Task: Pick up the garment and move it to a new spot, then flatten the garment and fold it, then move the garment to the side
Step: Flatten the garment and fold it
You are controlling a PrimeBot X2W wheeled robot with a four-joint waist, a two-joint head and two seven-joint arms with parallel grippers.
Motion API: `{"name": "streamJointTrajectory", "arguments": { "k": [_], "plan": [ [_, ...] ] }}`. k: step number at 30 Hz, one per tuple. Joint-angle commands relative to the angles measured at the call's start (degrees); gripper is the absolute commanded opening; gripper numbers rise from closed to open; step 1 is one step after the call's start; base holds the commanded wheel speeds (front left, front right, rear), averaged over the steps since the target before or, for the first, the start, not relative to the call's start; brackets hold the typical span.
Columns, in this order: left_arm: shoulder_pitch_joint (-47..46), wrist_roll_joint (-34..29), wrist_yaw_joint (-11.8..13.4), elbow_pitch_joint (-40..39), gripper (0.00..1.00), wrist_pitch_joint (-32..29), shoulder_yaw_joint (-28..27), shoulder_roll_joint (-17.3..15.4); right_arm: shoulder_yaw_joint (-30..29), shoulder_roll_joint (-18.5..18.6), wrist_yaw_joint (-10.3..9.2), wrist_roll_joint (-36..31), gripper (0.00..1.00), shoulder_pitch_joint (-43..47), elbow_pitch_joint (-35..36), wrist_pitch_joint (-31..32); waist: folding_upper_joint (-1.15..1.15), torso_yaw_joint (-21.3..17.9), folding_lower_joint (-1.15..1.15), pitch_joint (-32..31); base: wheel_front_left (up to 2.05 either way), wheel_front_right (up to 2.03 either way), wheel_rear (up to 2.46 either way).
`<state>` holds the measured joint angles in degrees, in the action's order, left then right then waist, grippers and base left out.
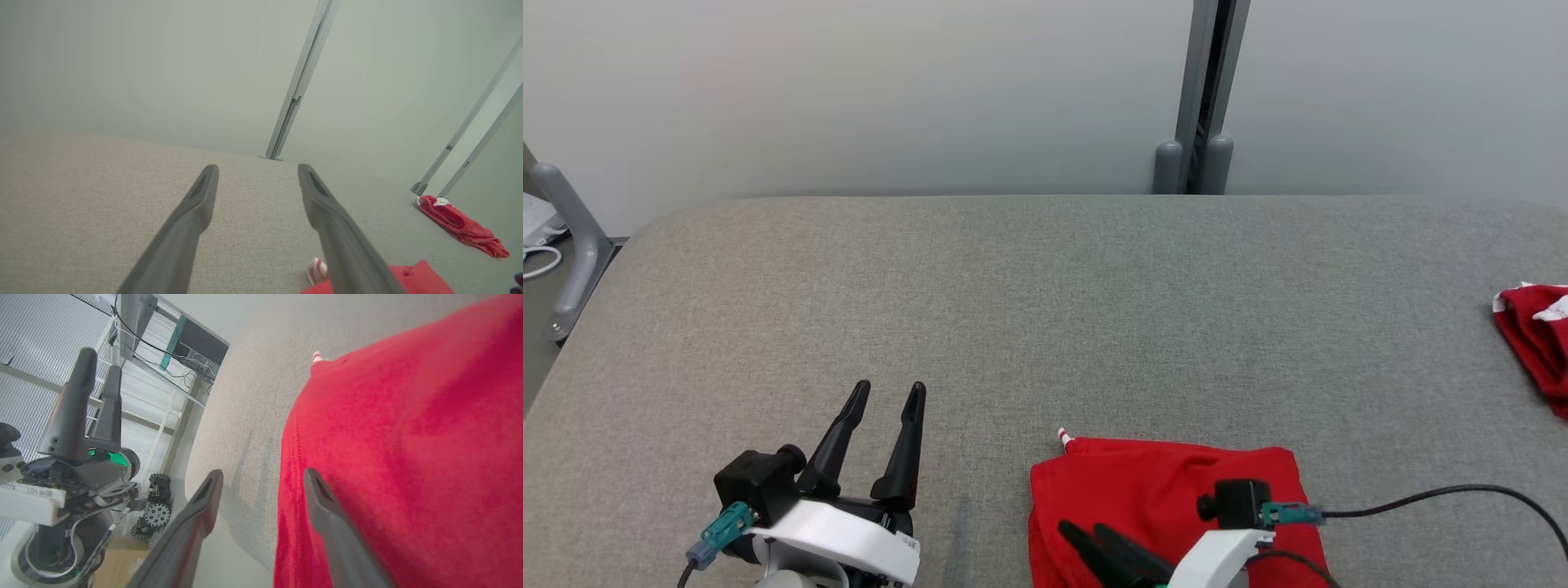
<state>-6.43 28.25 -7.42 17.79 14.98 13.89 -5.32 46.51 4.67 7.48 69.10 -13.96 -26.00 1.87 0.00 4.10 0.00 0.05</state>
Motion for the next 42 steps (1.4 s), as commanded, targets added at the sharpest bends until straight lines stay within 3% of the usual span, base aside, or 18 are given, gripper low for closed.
{"name": "streamJointTrajectory", "arguments": {
  "k": [1,13,17,20,22,28,35,42],
  "plan": [
    [-0.9,-0.1,-0.1,0.1,1.00,0.2,-0.3,-0.1,-0.4,0.8,0.02,0.1,1.00,-1.1,0.4,-0.9,0.00,-0.1,0.00,-0.1,0.00,0.00,0.00],
    [0.2,-0.7,-0.1,-2.0,1.00,0.2,-1.6,0.3,-7.6,12.2,0.02,-13.7,1.00,-6.5,-0.3,-14.7,0.00,-2.6,0.00,-1.3,0.00,0.00,0.00],
    [1.0,-1.3,-0.1,-2.7,1.00,0.2,-2.8,0.6,-12.7,15.4,0.02,-22.4,1.00,-6.9,-0.3,-16.9,0.00,-3.8,0.00,-1.5,0.00,0.00,0.00],
    [1.8,-1.8,-0.1,-3.4,1.00,0.2,-4.0,1.0,-19.6,16.4,0.01,-32.6,1.00,-6.3,2.0,-17.2,0.00,-4.8,0.00,-1.5,0.00,0.00,0.00],
    [2.7,-3.8,-0.1,-4.8,1.00,0.2,-5.8,1.4,-27.1,13.9,0.01,-42.3,1.00,-2.0,6.3,-17.1,0.00,-5.4,0.00,-1.5,0.00,0.00,0.00],
    [5.4,-6.7,-0.1,-7.8,1.00,0.2,-9.7,2.2,-38.7,7.4,0.01,-54.2,1.00,5.9,15.1,-17.1,0.00,-6.0,0.00,-1.8,0.00,0.00,0.00],
    [7.3,-7.6,-0.1,-9.2,1.00,0.2,-11.5,2.3,-45.2,2.8,0.01,-58.5,1.00,11.3,20.0,-17.1,0.00,-6.0,0.00,-1.6,0.00,0.00,0.00],
    [8.5,-10.4,-0.1,-8.9,1.00,0.2,-11.7,2.2,-46.9,1.9,0.00,-57.7,1.00,12.7,20.3,-17.1,0.00,-6.1,0.00,-1.5,0.00,0.00,0.00]
  ]
}}
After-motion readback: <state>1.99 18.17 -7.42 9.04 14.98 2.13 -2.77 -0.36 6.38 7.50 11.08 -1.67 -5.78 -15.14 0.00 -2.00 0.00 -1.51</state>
